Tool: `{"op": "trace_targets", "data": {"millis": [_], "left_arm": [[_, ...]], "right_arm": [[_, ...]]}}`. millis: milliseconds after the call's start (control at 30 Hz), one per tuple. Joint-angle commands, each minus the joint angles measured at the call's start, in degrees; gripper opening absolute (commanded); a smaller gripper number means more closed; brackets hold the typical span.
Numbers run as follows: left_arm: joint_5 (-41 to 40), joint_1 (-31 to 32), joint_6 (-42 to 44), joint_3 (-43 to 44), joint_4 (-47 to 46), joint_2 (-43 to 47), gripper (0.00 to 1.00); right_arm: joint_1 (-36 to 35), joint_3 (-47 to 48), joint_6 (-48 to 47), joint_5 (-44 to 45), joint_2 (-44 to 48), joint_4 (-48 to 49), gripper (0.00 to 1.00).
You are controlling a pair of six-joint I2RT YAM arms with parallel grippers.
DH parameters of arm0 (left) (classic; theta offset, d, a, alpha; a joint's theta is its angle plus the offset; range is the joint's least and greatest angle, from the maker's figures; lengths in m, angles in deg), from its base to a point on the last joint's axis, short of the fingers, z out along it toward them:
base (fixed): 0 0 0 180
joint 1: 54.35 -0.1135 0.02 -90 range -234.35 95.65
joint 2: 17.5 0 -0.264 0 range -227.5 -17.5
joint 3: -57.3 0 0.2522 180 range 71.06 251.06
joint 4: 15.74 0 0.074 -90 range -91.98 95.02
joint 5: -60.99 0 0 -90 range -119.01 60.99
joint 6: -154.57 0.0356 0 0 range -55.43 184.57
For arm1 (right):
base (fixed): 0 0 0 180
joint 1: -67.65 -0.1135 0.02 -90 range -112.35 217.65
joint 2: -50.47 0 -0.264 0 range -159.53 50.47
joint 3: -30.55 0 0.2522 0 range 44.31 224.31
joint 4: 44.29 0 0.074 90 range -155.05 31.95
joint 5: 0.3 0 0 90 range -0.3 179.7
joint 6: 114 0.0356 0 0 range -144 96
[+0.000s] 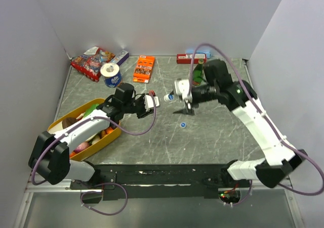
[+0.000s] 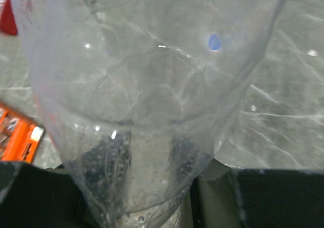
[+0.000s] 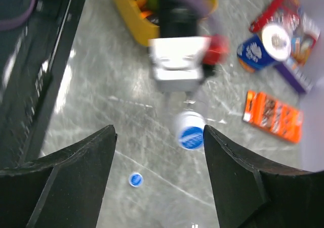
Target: Screw on the bottle caps
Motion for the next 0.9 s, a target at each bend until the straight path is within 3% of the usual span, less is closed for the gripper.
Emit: {"op": "trace_targets", "data": {"millis": [0,367,600,867], "left_arm": [[8.52,0.03,3.67,4.52,5.26,-0.9,0.01],[10.63,0.03,9.55,5.49,8.52,0.76,0.01],[10.1,0.21,11.4,5.58,8.16,1.47,0.01],[9.84,0.29,12.55,6.11,7.81,1.29,0.01]], "right_arm": [[-3.59,-5.25,-19.56,4.64,4.94,1.01,0.77],[-5.88,-7.28,-24.49,8.6,5.03,1.61,0.71],[-5.97,-4.82,-24.41,7.55,2.49,-0.49,0.54],[-6.85,-3.85,-25.11,6.93,1.08,-1.9,0.44]]}}
